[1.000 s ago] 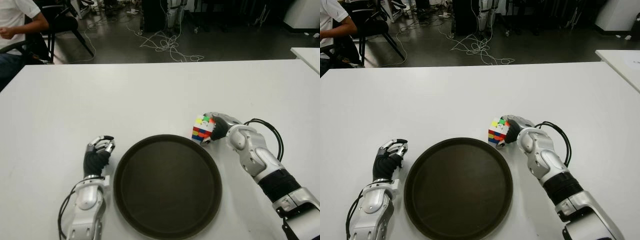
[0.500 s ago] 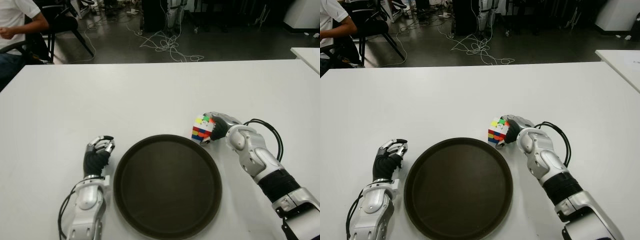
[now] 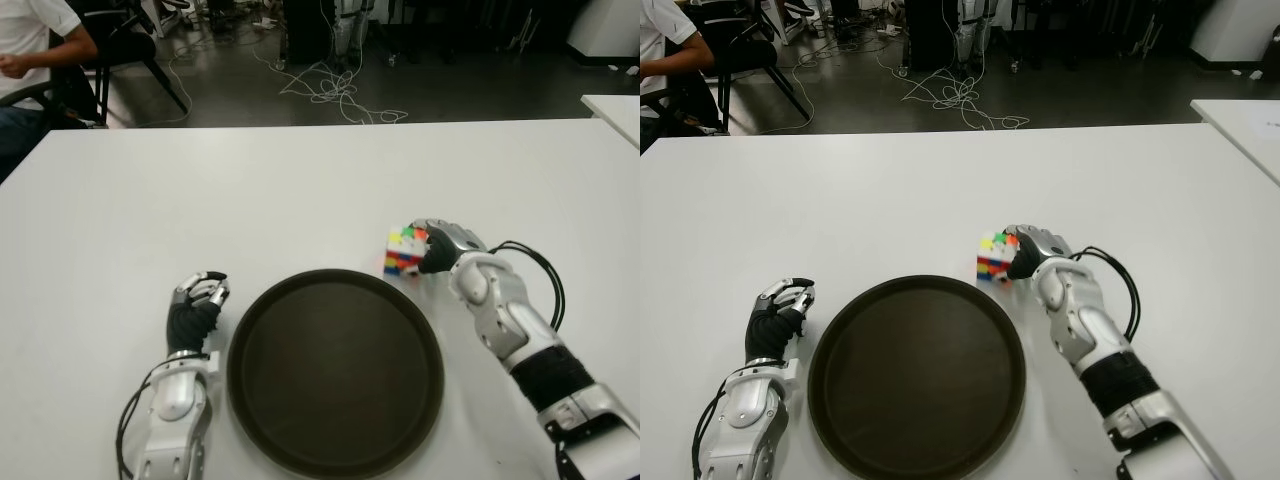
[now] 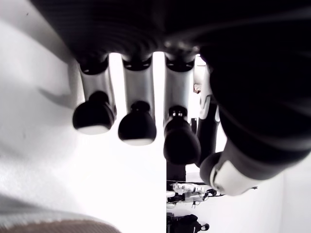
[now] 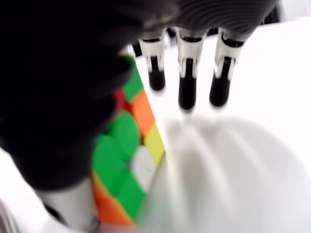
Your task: Pick up the Rubik's Cube and put it in the plate
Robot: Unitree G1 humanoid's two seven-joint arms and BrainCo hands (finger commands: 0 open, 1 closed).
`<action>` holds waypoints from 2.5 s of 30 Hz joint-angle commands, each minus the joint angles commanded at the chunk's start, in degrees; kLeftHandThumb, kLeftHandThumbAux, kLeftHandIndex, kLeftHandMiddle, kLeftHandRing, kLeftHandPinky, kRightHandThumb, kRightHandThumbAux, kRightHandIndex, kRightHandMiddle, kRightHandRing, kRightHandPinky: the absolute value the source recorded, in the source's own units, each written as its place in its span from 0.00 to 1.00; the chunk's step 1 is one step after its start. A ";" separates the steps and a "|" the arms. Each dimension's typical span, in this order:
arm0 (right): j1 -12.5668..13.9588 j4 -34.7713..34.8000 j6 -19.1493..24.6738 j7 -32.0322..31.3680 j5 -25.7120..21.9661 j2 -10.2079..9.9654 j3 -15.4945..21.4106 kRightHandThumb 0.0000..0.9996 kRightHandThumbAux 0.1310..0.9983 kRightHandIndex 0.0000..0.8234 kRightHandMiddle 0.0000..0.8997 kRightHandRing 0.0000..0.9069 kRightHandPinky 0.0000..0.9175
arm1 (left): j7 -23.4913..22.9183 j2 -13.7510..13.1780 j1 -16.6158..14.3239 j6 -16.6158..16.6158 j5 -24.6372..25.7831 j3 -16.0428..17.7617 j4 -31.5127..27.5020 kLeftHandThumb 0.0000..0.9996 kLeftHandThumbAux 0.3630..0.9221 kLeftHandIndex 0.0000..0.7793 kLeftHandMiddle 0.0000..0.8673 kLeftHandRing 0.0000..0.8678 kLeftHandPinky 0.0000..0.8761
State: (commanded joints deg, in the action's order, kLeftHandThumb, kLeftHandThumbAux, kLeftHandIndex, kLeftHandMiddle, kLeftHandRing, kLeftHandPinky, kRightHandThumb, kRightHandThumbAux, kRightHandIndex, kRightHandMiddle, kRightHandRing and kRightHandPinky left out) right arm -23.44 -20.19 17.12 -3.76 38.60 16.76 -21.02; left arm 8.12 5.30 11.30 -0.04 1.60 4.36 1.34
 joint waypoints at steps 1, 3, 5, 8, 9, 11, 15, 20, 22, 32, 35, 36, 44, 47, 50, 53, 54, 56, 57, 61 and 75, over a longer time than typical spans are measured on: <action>0.04 -0.10 -0.14 0.37 -0.02 -0.10 0.12 0.65 0.70 0.49 0.46 0.48 0.56 | -0.01 0.02 0.01 0.03 0.02 0.00 -0.01 0.71 0.61 0.57 0.95 0.96 0.96; 0.12 -0.50 -0.68 1.53 -0.47 -0.51 0.65 0.67 0.70 0.50 0.53 0.54 0.60 | 0.12 0.24 0.01 -0.31 0.24 0.08 -0.21 0.71 0.61 0.57 0.95 0.97 0.96; 0.17 -0.83 -1.15 2.34 -0.86 -0.76 0.99 0.68 0.70 0.51 0.60 0.60 0.64 | 0.29 0.44 -0.02 -0.67 0.42 0.18 -0.37 0.71 0.61 0.57 0.95 0.97 0.96; 0.24 -1.33 -1.81 3.26 -1.52 -1.09 1.42 0.69 0.70 0.51 0.66 0.66 0.67 | 0.31 0.65 -0.09 -0.43 0.86 0.39 -0.18 0.71 0.61 0.57 0.94 0.97 0.96; 0.25 -1.47 -1.99 3.50 -1.71 -1.17 1.52 0.69 0.70 0.51 0.68 0.69 0.70 | 0.30 0.70 -0.11 -0.35 0.99 0.44 -0.11 0.71 0.61 0.57 0.94 0.97 0.96; 0.28 -1.70 -2.47 3.90 -2.21 -1.31 1.76 0.69 0.70 0.52 0.72 0.72 0.72 | 0.24 0.74 -0.12 -0.10 1.10 0.52 0.01 0.71 0.61 0.57 0.94 0.96 0.96; 0.30 -2.08 -3.52 4.60 -2.66 -1.33 1.93 0.69 0.70 0.52 0.75 0.76 0.76 | 0.04 0.77 -0.13 0.42 1.18 0.64 0.38 0.71 0.61 0.57 0.94 0.96 0.95; 0.23 -2.53 -4.48 5.38 -2.67 -1.15 1.74 0.69 0.70 0.52 0.76 0.78 0.78 | -0.17 0.74 -0.16 1.08 1.15 0.66 0.71 0.71 0.61 0.57 0.94 0.96 0.95; 0.20 -2.65 -4.65 5.51 -2.60 -1.09 1.67 0.69 0.70 0.52 0.76 0.78 0.79 | -0.13 0.71 -0.13 1.17 1.06 0.60 0.71 0.71 0.61 0.57 0.94 0.96 0.95; 0.20 -2.51 -4.68 5.27 -2.96 -1.15 1.89 0.69 0.70 0.52 0.77 0.79 0.79 | -0.06 0.90 -0.26 2.39 1.02 0.60 1.27 0.71 0.61 0.57 0.93 0.96 0.95; 0.18 -2.39 -4.42 4.91 -3.31 -1.24 1.99 0.69 0.70 0.52 0.78 0.79 0.79 | -0.34 0.87 -0.30 2.98 1.31 0.72 1.68 0.71 0.61 0.57 0.93 0.96 0.95; 0.18 -2.36 -4.35 4.85 -3.39 -1.24 1.98 0.69 0.70 0.52 0.78 0.79 0.79 | -0.39 0.88 -0.31 3.12 1.38 0.76 1.79 0.71 0.61 0.57 0.93 0.96 0.95; 0.23 -2.13 -4.19 4.83 -3.92 -1.26 1.99 0.68 0.70 0.52 0.77 0.78 0.79 | -0.49 1.19 -0.55 3.45 1.71 1.23 2.30 0.71 0.61 0.57 0.93 0.96 0.95; 0.29 -2.12 -4.33 4.87 -4.03 -1.25 2.04 0.68 0.70 0.52 0.77 0.78 0.79 | -0.52 1.19 -0.60 3.46 1.70 1.29 2.46 0.71 0.61 0.57 0.93 0.96 0.95; 0.38 -2.06 -4.58 5.11 -4.20 -1.25 2.18 0.68 0.70 0.52 0.77 0.78 0.78 | -0.58 1.15 -0.65 3.48 1.65 1.31 2.66 0.71 0.61 0.57 0.93 0.96 0.95; 0.46 -2.01 -4.71 5.40 -4.50 -1.40 2.41 0.68 0.70 0.52 0.77 0.78 0.79 | -0.66 1.07 -0.67 3.58 1.48 1.28 2.78 0.71 0.61 0.57 0.94 0.96 0.95; 0.57 -1.81 -4.72 5.56 -4.72 -1.51 2.60 0.68 0.70 0.52 0.77 0.79 0.79 | -0.68 1.03 -0.69 3.65 1.40 1.27 2.88 0.71 0.61 0.57 0.94 0.96 0.95; 0.93 -1.19 -4.76 5.95 -5.19 -1.76 3.05 0.68 0.70 0.52 0.79 0.80 0.80 | -0.71 0.97 -0.73 3.82 1.30 1.26 3.04 0.71 0.61 0.57 0.95 0.97 0.96; 1.10 -0.89 -4.78 6.14 -5.39 -1.89 3.25 0.68 0.70 0.52 0.79 0.80 0.80 | -0.72 0.93 -0.76 3.89 1.26 1.26 3.12 0.71 0.61 0.57 0.95 0.97 0.96; 3.64 3.63 -5.47 8.64 -7.02 -2.94 5.57 0.69 0.70 0.52 0.82 0.83 0.82 | -0.88 0.66 -0.84 4.26 1.02 1.23 3.43 0.71 0.61 0.57 0.95 0.97 0.96; 11.62 19.07 -13.71 16.21 -11.21 -6.53 11.36 0.70 0.69 0.53 0.89 0.90 0.89 | -2.63 -0.36 -1.24 4.44 0.63 1.29 4.13 0.71 0.61 0.57 0.96 0.97 0.96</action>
State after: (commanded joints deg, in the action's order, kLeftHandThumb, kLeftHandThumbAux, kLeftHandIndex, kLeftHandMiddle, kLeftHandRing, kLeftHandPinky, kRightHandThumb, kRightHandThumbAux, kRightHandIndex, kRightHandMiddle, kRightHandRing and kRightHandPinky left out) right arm -11.82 -1.12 3.41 12.45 27.39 10.23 -9.67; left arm 5.49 4.94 10.07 4.40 2.23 5.64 5.46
